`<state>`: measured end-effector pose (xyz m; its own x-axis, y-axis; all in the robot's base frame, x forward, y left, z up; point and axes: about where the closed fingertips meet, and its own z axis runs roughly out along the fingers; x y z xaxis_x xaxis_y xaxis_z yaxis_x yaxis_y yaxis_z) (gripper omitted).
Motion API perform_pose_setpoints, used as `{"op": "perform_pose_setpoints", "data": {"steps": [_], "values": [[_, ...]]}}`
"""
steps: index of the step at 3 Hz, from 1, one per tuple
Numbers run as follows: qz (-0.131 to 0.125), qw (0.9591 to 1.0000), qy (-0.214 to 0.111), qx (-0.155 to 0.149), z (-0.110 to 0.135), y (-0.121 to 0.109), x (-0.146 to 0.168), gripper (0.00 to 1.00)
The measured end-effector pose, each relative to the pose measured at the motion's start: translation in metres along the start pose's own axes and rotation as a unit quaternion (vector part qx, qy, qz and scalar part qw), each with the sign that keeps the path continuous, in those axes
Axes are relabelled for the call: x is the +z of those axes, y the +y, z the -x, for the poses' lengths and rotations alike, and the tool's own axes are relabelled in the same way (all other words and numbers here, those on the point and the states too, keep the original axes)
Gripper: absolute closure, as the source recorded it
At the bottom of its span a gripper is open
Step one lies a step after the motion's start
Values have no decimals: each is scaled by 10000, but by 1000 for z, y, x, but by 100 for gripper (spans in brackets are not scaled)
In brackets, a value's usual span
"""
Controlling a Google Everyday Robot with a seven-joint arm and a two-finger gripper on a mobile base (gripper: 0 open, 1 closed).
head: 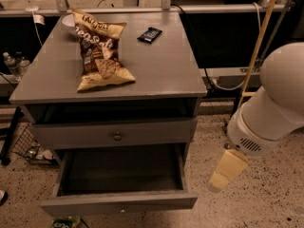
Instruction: Close middle drawer
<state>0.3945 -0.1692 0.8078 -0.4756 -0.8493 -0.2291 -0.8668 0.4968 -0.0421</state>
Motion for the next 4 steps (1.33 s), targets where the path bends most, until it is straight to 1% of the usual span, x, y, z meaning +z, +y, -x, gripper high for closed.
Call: {"op": "perform_pose_setpoints", "data": {"steps": [1, 2, 3, 4], "values": [[32, 10000, -7, 62, -1, -1, 4, 0], [360, 9965, -24, 759, -15, -6, 53, 0], [666, 9866, 75, 1489, -27, -7, 121, 0], [787, 9779, 128, 1932, -28, -2, 173, 0]]}}
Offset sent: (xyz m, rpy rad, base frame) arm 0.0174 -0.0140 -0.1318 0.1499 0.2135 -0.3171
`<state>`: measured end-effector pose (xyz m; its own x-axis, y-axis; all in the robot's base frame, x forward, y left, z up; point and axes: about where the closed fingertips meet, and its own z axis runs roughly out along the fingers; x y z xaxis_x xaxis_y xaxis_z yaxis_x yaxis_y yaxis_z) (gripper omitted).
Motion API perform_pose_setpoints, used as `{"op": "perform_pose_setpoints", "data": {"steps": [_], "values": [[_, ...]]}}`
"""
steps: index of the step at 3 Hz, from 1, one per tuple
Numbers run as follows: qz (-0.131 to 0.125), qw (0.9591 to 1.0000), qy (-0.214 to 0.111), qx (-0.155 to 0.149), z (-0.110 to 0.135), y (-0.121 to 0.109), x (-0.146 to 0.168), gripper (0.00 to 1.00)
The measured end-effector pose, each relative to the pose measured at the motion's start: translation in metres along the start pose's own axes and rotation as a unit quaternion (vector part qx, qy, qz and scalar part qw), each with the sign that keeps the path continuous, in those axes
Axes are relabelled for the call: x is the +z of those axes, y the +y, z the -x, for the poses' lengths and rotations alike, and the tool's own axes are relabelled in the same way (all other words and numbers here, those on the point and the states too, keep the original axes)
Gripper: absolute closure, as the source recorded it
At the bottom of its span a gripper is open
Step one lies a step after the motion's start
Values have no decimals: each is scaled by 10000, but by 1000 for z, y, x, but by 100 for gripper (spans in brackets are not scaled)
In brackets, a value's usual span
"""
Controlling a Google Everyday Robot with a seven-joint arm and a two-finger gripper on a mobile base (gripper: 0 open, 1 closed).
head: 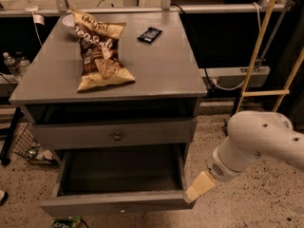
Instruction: Close middle drawer
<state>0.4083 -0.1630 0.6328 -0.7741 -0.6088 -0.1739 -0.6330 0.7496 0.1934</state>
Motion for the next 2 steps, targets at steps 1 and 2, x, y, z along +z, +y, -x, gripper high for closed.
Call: {"op": "perform_pose_setpoints", "data": {"steps": [1, 2], "values": [[105, 9993, 152, 330, 0, 6, 52, 0], [192, 9993, 200, 250, -5, 11, 68, 0]]}}
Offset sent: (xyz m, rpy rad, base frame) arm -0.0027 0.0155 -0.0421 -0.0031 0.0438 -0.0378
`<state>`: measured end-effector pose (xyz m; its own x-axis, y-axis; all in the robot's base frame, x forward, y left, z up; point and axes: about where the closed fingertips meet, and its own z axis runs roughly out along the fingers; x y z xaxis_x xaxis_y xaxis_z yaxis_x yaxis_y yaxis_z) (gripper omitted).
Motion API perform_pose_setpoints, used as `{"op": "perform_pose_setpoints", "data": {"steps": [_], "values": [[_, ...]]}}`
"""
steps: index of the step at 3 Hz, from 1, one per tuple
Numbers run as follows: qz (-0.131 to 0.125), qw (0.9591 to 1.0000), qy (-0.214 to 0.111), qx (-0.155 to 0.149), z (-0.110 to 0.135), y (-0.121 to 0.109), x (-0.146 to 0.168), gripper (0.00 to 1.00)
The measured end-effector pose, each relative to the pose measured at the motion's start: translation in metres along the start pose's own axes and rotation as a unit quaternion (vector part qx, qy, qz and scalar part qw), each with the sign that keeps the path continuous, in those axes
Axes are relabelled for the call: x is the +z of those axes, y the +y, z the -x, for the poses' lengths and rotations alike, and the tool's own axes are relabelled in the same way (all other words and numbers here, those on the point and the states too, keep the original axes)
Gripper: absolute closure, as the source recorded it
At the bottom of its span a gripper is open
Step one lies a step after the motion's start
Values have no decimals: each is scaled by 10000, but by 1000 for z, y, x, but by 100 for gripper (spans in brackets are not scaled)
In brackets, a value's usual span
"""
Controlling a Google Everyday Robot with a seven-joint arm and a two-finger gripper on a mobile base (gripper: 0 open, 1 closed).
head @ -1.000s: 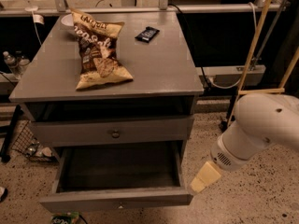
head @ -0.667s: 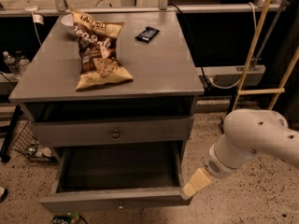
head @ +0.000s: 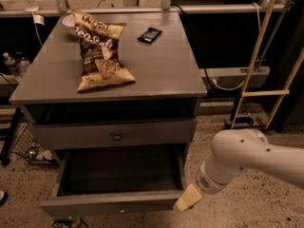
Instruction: Close middle drawer
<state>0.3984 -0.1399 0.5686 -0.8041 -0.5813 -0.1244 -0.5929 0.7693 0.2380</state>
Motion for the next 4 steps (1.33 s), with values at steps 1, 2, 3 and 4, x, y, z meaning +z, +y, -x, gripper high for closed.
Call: {"op": "perform_pose_setpoints", "data": {"steps": [1, 2, 3, 4], "values": [[18, 9995, 26, 321, -2, 1, 42, 0], [130, 9981, 163, 581, -2, -2, 81, 0], [228, 9958, 308, 832, -5, -7, 114, 0], [57, 9923, 393, 1172, -18, -17, 125, 0]]}}
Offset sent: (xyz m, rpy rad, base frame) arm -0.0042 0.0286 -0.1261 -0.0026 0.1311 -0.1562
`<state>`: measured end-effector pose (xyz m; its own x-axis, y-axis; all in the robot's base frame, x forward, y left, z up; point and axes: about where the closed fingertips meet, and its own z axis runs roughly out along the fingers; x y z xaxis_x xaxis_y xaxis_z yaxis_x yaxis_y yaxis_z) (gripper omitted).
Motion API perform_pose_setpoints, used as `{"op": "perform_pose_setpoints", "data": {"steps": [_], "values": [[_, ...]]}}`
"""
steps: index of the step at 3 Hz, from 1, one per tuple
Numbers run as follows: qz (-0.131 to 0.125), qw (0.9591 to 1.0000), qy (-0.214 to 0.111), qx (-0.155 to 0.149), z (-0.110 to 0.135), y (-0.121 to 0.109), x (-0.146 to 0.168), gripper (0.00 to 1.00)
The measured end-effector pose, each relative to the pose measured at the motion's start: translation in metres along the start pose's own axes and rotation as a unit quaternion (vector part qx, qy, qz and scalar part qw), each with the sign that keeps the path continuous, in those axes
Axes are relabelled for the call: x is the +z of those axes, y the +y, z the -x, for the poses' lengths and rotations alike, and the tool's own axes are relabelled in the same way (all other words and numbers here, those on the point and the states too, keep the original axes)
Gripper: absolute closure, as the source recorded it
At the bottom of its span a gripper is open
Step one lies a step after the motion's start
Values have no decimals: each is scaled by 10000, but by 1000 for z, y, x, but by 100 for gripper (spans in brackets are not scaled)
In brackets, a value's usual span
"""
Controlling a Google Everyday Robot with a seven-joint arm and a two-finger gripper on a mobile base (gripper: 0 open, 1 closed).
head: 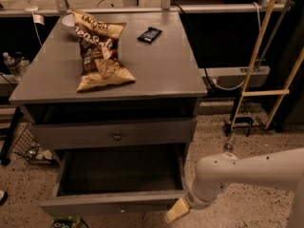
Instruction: Close middle drawer
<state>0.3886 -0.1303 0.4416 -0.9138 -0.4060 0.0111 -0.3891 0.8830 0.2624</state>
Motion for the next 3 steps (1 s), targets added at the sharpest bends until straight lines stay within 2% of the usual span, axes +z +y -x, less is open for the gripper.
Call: {"op": "perform_pose_setpoints", "data": {"steps": [1, 2, 3], "values": [[-115, 9997, 21, 224, -9, -8, 1, 0], [-20, 9997, 85, 236, -13, -6, 12, 18], [170, 9997, 81, 161, -11, 3, 27, 49]]}}
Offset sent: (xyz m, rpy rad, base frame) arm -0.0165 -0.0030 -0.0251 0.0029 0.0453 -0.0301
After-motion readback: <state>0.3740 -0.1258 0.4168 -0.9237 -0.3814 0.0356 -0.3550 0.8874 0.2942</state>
